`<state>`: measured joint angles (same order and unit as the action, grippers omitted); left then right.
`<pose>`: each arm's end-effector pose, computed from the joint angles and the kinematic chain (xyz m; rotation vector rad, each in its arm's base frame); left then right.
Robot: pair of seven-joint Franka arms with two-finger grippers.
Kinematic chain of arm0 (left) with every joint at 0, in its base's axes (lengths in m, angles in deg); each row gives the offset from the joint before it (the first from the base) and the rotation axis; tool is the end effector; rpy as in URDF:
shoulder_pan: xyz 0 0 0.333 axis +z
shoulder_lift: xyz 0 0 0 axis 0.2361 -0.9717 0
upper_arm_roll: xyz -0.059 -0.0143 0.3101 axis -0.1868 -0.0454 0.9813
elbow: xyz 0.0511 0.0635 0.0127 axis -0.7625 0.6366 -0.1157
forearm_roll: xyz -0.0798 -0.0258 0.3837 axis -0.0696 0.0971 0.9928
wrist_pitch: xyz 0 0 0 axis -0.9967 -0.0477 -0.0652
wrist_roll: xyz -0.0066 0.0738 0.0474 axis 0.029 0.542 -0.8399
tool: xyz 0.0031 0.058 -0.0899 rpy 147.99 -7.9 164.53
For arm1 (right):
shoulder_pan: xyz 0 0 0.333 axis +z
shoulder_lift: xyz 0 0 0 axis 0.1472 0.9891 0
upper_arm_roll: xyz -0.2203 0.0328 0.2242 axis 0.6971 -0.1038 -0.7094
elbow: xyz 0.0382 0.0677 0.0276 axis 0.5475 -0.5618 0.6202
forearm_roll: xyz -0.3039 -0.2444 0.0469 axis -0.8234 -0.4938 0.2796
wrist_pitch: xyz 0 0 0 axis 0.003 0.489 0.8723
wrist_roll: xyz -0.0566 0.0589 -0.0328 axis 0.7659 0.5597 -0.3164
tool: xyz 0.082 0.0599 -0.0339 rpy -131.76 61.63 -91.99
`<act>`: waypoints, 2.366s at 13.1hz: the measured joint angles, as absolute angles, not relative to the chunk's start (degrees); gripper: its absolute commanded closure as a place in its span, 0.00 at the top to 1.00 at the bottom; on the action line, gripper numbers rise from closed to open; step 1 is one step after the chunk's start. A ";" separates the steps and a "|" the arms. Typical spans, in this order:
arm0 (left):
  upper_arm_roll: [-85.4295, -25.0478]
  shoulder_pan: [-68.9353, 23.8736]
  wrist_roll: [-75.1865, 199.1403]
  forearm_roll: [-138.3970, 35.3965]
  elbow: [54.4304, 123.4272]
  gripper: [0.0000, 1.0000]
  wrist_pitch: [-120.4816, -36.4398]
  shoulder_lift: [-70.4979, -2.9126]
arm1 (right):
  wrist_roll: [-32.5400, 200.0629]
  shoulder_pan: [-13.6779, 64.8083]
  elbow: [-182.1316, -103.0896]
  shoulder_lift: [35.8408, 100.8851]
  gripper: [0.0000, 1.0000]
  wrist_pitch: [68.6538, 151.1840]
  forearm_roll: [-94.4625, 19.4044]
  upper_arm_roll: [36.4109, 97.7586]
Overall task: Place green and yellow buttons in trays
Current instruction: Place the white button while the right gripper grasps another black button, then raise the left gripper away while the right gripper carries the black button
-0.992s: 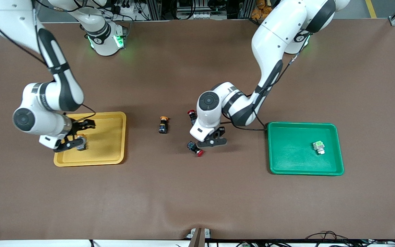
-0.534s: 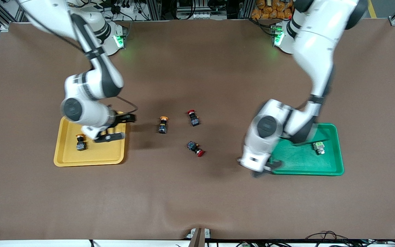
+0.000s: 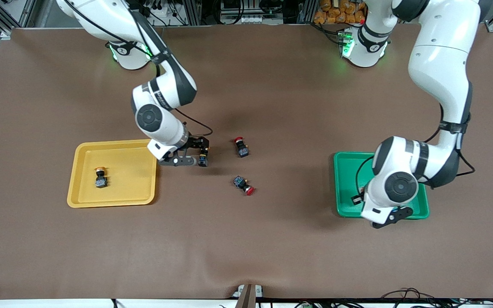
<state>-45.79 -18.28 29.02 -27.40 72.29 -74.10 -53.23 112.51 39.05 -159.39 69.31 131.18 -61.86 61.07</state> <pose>0.6878 -0.1280 0.2401 -2.8851 -0.5179 0.1901 0.5105 0.3108 0.2331 -3.0298 0.0539 0.1852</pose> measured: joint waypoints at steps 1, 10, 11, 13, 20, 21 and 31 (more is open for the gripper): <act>-45.79 -17.47 30.26 -27.40 73.19 0.99 -73.74 -53.31 | 113.38 39.67 -159.39 70.24 0.96 132.72 -61.85 61.08; -46.46 -15.99 45.40 -27.60 75.38 1.00 -70.83 -46.67 | 115.04 40.70 -158.81 74.65 0.69 138.22 -61.82 61.30; -46.51 -15.27 50.01 -28.83 75.98 1.00 -70.26 -44.54 | 115.10 40.81 -158.69 74.83 0.48 138.30 -61.82 61.30; -46.61 -13.27 57.21 -32.36 78.30 1.00 -69.85 -40.19 | 115.83 41.59 -158.50 75.18 0.18 138.92 -61.82 61.28; -47.05 -12.06 59.50 -34.02 84.27 1.00 -66.58 -26.03 | 118.86 43.62 -158.07 76.03 0.00 140.20 -61.79 61.43; -47.05 -12.03 59.51 -35.00 82.12 1.00 -63.42 -24.59 | 118.88 43.62 -158.03 76.04 0.00 140.07 -61.78 61.51; -46.62 -11.94 59.65 -40.95 73.67 1.00 -47.94 -13.96 | 107.81 37.33 -155.66 64.82 0.00 116.06 -62.58 63.44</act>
<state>-46.62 -11.94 59.65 -40.95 73.67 -47.94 -13.96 107.81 37.33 -155.66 64.82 116.06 -62.58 63.44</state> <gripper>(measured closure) 0.000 0.665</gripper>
